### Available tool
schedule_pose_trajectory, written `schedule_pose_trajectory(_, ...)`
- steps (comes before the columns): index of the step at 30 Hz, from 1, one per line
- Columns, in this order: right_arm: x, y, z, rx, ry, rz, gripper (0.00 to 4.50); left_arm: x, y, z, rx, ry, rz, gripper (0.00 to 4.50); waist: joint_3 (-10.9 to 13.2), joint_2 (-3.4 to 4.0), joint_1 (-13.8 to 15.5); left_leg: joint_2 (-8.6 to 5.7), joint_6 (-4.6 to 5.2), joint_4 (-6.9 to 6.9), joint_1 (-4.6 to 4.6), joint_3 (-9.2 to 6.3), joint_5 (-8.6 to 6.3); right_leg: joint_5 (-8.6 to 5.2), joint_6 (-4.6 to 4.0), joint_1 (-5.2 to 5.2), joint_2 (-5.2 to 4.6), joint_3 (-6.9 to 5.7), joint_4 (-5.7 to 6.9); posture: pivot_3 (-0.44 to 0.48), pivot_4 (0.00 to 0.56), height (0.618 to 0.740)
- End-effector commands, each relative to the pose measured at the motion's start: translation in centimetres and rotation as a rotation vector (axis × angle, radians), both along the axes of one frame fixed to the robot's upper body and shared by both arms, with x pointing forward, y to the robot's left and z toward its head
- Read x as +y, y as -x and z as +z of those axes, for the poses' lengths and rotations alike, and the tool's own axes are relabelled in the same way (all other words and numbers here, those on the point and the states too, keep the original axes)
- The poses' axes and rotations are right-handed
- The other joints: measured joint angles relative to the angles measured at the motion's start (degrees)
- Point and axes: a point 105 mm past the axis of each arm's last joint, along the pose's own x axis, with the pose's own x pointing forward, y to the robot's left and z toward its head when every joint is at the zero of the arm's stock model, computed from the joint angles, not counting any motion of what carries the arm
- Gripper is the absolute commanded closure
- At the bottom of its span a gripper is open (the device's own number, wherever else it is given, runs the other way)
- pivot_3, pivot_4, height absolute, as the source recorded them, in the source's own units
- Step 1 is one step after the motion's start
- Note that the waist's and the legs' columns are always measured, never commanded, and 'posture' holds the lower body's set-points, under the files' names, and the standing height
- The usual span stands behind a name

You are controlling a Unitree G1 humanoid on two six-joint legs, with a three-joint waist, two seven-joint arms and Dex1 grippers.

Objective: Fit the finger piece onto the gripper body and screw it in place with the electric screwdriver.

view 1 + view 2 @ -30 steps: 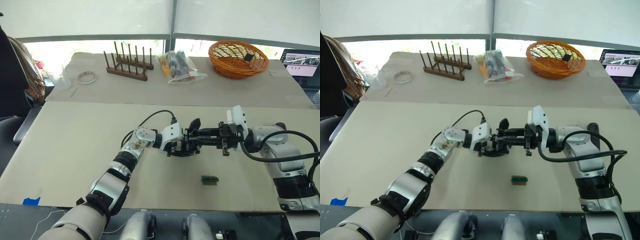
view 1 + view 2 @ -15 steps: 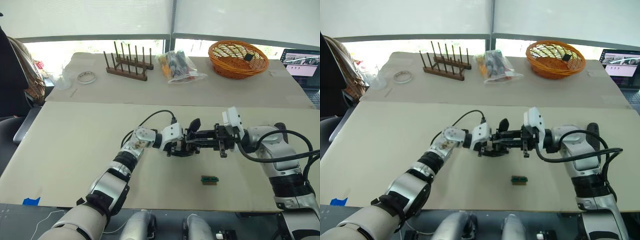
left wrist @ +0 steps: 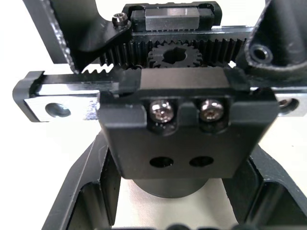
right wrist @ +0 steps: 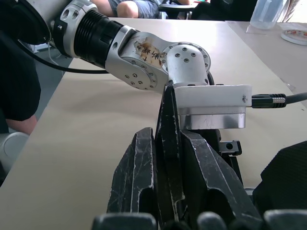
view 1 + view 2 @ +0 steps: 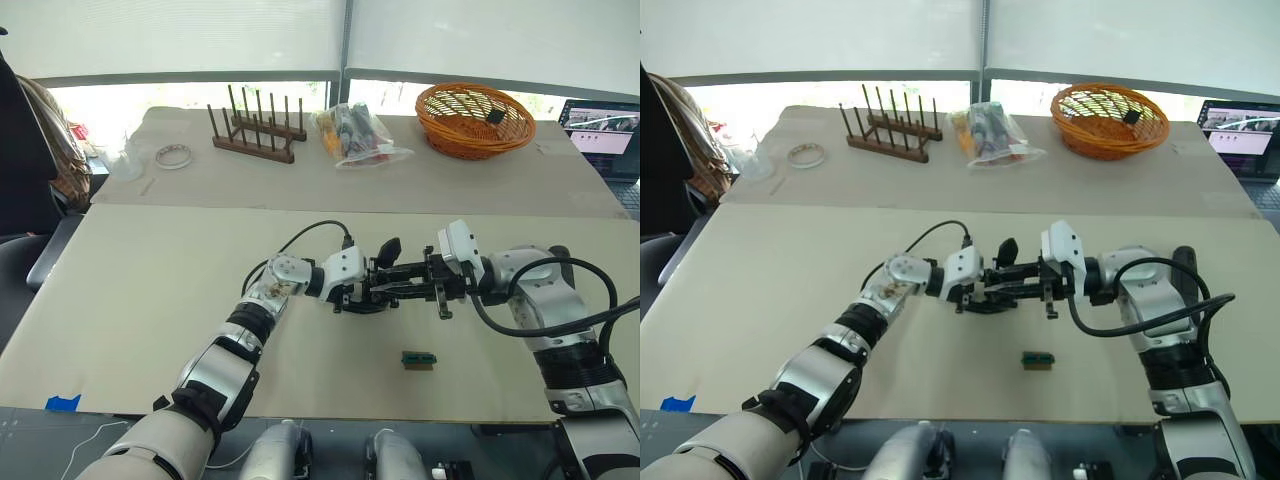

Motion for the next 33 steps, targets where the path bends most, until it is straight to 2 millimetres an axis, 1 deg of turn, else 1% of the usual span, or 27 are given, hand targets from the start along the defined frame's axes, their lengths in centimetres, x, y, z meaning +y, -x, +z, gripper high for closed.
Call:
schedule_pose_trajectory(1, -1.1, 0.3, -2.4, 0.109, 0.051, -0.033, 4.16, 0.3, 0.0, -0.2, -0.008, -0.026, -0.008, 2.17, -0.1, -0.06, 0.0, 0.01, 0.00, -0.01, 0.03, 0.00, 0.00, 0.00, 0.00, 0.00, 0.00, 0.00, 0.00, 0.000, 0.150, 0.740)
schedule_pose_trajectory(5, -0.7, 0.5, -2.7, 0.124, 0.054, -0.020, 4.16, 0.3, 0.0, -0.2, -0.008, -0.028, -0.006, 2.17, -0.1, -0.06, 0.0, 0.00, -0.02, -0.04, 0.05, -0.02, -0.01, 0.00, 0.00, -0.02, -0.05, 0.00, -0.01, 0.000, 0.150, 0.740)
schedule_pose_trajectory(9, 0.0, 0.0, -2.8, 0.163, -0.007, -0.061, 4.16, 0.3, -0.1, -0.2, -0.006, -0.026, -0.001, 2.17, -0.1, -0.09, 0.0, 0.01, -0.02, -0.06, 0.06, -0.04, -0.01, 0.00, -0.01, -0.03, -0.08, -0.01, -0.01, 0.000, 0.150, 0.740)
schedule_pose_trajectory(12, 0.3, 0.5, -3.5, 0.148, -0.027, -0.072, 4.16, 0.2, 0.0, -0.3, -0.008, -0.024, -0.001, 2.17, -0.2, -0.13, -0.1, 0.01, -0.24, -0.09, 0.07, -0.04, -0.13, 0.01, -0.01, -0.02, -0.10, -0.01, -0.01, 0.000, 0.150, 0.740)
schedule_pose_trajectory(13, 0.2, 0.6, -3.8, 0.153, -0.030, -0.080, 4.16, 0.2, 0.0, -0.3, -0.008, -0.024, -0.001, 2.17, -0.3, -0.13, -0.1, 0.01, -0.46, -0.09, 0.08, -0.04, -0.26, 0.01, -0.01, -0.02, -0.10, -0.01, -0.01, 0.000, 0.150, 0.740)
schedule_pose_trajectory(18, -0.5, 1.6, -5.7, 0.203, 0.007, -0.088, 4.16, 0.2, 0.0, -0.3, -0.010, -0.022, 0.002, 2.17, -0.5, -0.12, -0.1, 0.02, -0.46, -0.10, 0.19, -0.04, -0.26, 0.01, -0.01, 0.00, -0.08, -0.03, -0.01, 0.000, 0.150, 0.740)
schedule_pose_trajectory(21, -0.8, 1.1, -6.0, 0.242, 0.026, -0.093, 4.16, 0.4, 0.0, -0.4, -0.009, -0.023, 0.003, 2.17, -0.5, -0.13, -0.1, 0.01, -0.45, -0.12, 0.21, -0.04, -0.27, 0.01, -0.01, 0.00, -0.08, -0.02, -0.04, 0.000, 0.150, 0.740)
schedule_pose_trajectory(23, -0.8, 0.7, -6.1, 0.306, 0.035, -0.097, 4.16, 0.4, 0.0, -0.5, -0.008, -0.023, 0.004, 2.17, -0.6, -0.12, -0.1, 0.02, -0.44, -0.12, 0.22, -0.04, -0.27, 0.01, -0.01, 0.00, -0.08, -0.02, -0.04, 0.000, 0.150, 0.740)
schedule_pose_trajectory(26, -0.9, 0.9, -6.4, 0.392, 0.061, -0.071, 4.16, 0.5, 0.0, -0.5, -0.008, -0.023, 0.006, 2.17, -0.7, -0.13, -0.1, 0.03, -0.42, -0.12, 0.22, -0.04, -0.26, 0.01, -0.02, 0.00, -0.09, -0.01, -0.04, 0.000, 0.150, 0.740)
schedule_pose_trajectory(28, -1.0, 0.8, -6.6, 0.393, 0.079, -0.067, 4.16, 0.5, 0.1, -0.5, -0.007, -0.022, 0.005, 2.17, -0.8, -0.19, -0.1, 0.04, -0.42, -0.14, 0.23, -0.08, -0.27, 0.01, -0.02, 0.00, -0.11, -0.03, -0.05, 0.000, 0.150, 0.740)
schedule_pose_trajectory(30, -1.2, 0.7, -7.1, 0.352, 0.103, -0.072, 4.16, 0.5, 0.1, -0.4, -0.008, -0.021, 0.004, 2.17, -0.9, -0.25, -0.1, 0.03, -0.43, -0.19, 0.23, -0.10, -0.29, 0.01, -0.02, 0.00, -0.13, -0.03, -0.10, 0.000, 0.150, 0.740)
schedule_pose_trajectory(33, -1.4, 0.4, -7.2, 0.287, 0.069, -0.115, 4.16, 0.5, 0.1, -0.4, -0.007, -0.019, 0.005, 2.17, -1.0, -0.40, -0.1, 0.03, -0.44, -0.22, 0.23, -0.09, -0.30, 0.01, -0.02, 0.01, -0.13, -0.04, -0.13, 0.000, 0.150, 0.740)
